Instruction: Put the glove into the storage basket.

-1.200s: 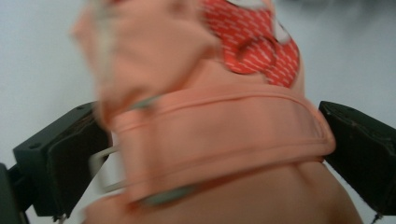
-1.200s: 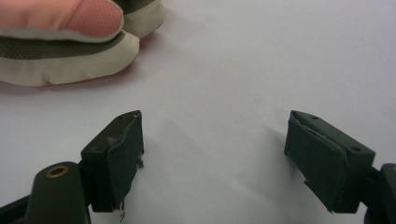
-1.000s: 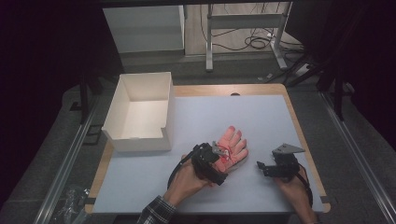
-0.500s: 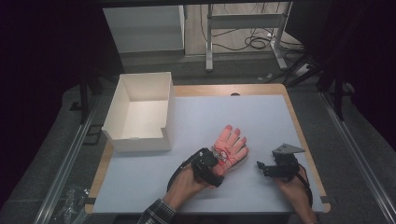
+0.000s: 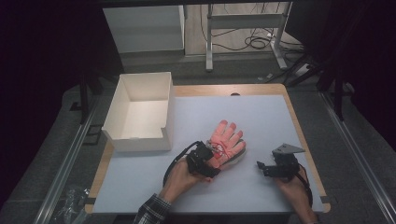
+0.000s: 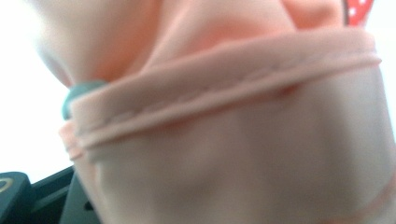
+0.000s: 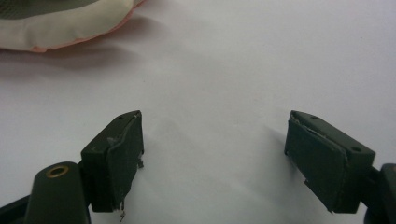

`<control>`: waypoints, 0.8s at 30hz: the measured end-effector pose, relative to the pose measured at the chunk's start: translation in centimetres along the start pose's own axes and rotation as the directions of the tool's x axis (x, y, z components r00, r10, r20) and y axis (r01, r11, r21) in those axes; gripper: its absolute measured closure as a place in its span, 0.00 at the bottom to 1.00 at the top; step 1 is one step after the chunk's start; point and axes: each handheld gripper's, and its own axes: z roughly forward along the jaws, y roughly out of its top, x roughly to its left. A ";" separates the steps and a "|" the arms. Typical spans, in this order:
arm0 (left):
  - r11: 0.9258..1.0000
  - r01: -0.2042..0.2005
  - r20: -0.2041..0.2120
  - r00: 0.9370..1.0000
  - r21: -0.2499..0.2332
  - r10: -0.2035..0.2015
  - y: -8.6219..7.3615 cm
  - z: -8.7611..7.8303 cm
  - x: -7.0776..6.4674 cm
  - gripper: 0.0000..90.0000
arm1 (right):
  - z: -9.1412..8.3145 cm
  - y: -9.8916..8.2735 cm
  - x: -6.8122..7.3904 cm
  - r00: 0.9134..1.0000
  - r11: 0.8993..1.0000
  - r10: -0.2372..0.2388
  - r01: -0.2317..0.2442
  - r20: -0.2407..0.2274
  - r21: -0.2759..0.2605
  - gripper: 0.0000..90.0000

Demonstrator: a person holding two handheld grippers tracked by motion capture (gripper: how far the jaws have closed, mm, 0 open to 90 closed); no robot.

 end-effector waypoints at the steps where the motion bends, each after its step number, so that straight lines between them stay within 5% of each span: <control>1: 1.000 0.000 0.000 1.000 0.000 0.000 0.0 0.0 0.0 0.46 | 0.0 0.0 0.0 1.000 1.000 0.000 0.000 0.000 0.000 0.22; 24: 0.999 0.044 -0.134 0.990 -0.029 -0.048 4.4 -3.8 3.3 0.45 | 0.0 0.0 0.0 1.000 1.000 0.002 -0.002 0.000 0.000 0.22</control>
